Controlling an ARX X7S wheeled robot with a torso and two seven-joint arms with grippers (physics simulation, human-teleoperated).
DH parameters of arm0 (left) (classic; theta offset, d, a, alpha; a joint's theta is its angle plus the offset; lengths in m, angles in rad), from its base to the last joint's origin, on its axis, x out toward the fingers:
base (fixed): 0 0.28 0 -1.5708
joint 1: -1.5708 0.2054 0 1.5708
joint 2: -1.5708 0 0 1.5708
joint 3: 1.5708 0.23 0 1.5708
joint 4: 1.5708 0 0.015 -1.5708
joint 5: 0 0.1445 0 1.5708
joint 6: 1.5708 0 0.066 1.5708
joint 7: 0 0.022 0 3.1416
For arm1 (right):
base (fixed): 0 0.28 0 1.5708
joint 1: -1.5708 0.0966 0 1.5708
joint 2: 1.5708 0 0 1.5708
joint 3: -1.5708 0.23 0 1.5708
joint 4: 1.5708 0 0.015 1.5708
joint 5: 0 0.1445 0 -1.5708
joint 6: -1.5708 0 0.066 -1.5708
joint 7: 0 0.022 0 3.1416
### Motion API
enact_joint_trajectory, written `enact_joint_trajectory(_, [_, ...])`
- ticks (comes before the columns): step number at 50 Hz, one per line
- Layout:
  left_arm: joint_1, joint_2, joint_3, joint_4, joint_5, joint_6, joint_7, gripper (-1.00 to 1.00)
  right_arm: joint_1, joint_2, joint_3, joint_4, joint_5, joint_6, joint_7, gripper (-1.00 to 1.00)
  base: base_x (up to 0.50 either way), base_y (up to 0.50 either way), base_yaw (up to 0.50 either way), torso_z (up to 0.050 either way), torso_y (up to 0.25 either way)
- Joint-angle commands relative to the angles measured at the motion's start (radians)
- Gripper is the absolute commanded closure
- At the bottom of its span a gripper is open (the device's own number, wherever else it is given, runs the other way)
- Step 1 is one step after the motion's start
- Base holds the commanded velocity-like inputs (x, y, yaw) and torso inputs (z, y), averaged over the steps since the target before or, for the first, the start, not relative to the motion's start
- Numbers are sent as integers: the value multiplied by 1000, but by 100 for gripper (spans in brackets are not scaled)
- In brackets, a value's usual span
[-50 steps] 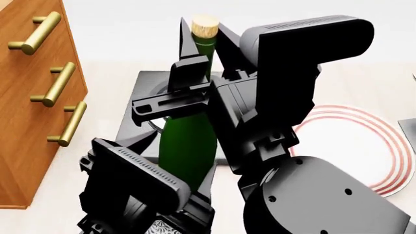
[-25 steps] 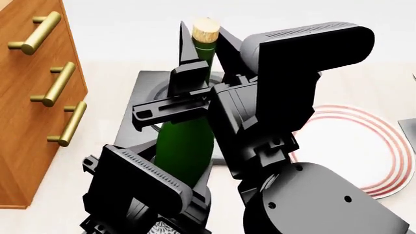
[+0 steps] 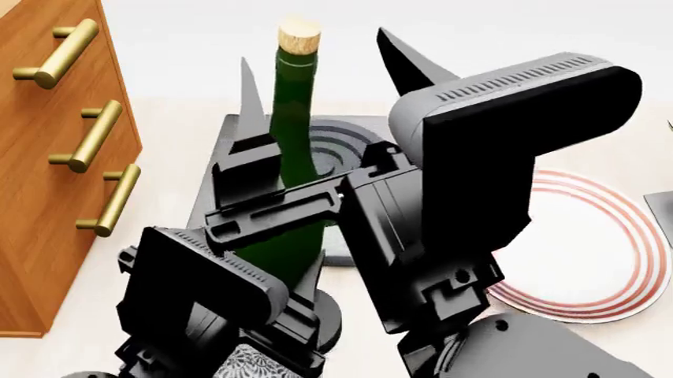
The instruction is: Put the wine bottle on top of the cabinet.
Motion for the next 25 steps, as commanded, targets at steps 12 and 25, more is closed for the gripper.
enact_joint_trajectory(12, [-58,-55,-148,-31,-47,22,-38,100,-307,146,92,-347,-63,-114,155,-100,0,0,0,0,0])
enact_joint_trajectory(25, [-215,-88,-270,-19,-90,-52,-62,100,-599,192,-11,-348,-433,-172,192,-100,0,0,0,0,1])
